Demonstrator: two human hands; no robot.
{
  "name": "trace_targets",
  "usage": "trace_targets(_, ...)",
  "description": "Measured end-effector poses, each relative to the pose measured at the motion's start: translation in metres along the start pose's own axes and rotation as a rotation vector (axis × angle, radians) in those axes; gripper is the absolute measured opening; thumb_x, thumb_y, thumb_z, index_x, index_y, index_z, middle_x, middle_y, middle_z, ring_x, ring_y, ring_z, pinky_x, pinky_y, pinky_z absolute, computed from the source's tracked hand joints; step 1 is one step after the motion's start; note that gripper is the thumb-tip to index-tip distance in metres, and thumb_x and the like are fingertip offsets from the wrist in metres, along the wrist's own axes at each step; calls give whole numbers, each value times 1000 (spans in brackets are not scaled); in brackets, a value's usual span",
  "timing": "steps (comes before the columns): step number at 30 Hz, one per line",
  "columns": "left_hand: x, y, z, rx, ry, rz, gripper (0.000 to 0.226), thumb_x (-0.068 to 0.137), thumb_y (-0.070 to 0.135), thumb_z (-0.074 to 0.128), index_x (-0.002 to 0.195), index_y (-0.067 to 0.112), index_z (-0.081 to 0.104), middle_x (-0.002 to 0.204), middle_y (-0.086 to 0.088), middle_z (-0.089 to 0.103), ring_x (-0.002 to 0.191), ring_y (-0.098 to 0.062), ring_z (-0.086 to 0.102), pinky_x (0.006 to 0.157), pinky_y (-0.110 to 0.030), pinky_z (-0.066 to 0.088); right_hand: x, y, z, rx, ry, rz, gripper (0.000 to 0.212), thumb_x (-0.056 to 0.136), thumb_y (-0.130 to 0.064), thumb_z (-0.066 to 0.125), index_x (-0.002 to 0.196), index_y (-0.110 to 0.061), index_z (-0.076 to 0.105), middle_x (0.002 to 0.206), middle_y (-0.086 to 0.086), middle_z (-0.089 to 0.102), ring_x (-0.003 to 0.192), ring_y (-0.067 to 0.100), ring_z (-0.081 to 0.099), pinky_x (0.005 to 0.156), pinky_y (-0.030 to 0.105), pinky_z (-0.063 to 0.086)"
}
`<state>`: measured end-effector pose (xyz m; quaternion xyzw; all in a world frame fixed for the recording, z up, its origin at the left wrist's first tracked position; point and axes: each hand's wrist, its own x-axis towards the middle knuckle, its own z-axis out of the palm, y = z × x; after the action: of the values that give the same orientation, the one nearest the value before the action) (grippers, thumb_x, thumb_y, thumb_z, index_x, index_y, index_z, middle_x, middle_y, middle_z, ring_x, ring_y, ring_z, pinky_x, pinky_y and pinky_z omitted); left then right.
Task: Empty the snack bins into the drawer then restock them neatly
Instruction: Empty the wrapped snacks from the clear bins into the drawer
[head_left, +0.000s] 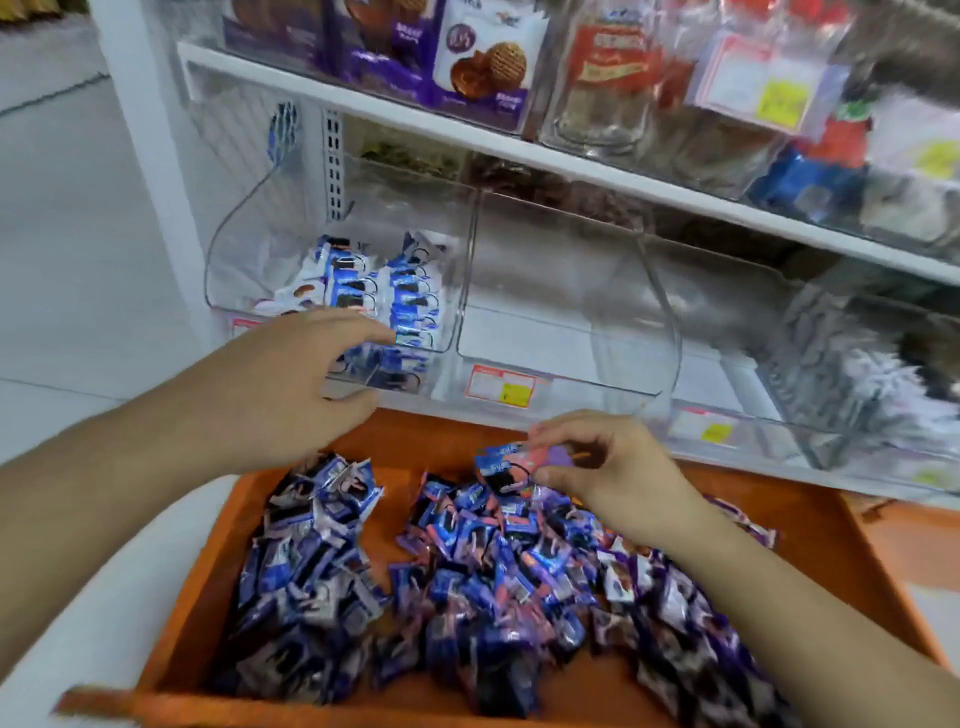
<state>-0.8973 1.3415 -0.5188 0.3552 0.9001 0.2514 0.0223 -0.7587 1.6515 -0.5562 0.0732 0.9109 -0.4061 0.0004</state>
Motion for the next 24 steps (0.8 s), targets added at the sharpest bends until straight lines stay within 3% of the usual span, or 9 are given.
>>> trace_targets(4,8,17,13,31,-39,8,54,93,45,67,144,45,51,153,18,47,139,-7,44,116,-31,34,-16,42,-9,-184,-163,89,45,89,-19,84,126,-41,73,127,-36,61,122,-10,56,107,20,48)
trace_targets(6,14,19,19,54,-54,7,55,93,44,68,145,45,50,155,17,46,140,-8,43,116,-30,33,-16,47,-18,-228,-157,116,52,90,-22,83,134,-43,67,133,-32,59,125,-9,51,110,18,44)
trace_targets(9,23,21,23,69,-69,-10,55,92,40,70,145,43,52,154,16,47,138,-10,46,111,-27,33,-10,45,-28,-204,-102,121,46,92,-24,80,131,-45,67,134,-23,66,124,-4,58,109,30,50)
trace_targets(12,30,20,23,84,-77,-14,56,91,40,70,144,42,53,152,15,50,135,-12,49,110,-30,36,-1,30,-31,-148,-75,87,40,93,-27,79,125,-49,69,124,-20,70,119,-4,62,104,33,55)
trace_targets(15,30,7,20,93,-86,-14,56,92,37,72,145,40,53,152,15,50,136,-9,47,108,-21,31,5,7,-25,-77,-24,31,32,94,-24,78,117,-46,73,117,-20,72,116,-6,62,101,34,57)
trace_targets(19,19,-25,0,118,-88,-59,68,93,41,70,154,42,40,159,21,35,144,-2,36,109,-12,20,9,-44,-13,2,-17,-93,27,97,-25,73,115,-44,75,115,-20,73,111,1,68,93,37,59)
trace_targets(24,1,-75,-32,142,-57,-159,81,92,53,67,160,45,24,166,28,12,150,7,17,114,-9,8,70,-122,18,4,-7,-256,25,97,-23,73,114,-43,75,111,-24,72,108,-2,66,90,28,57)
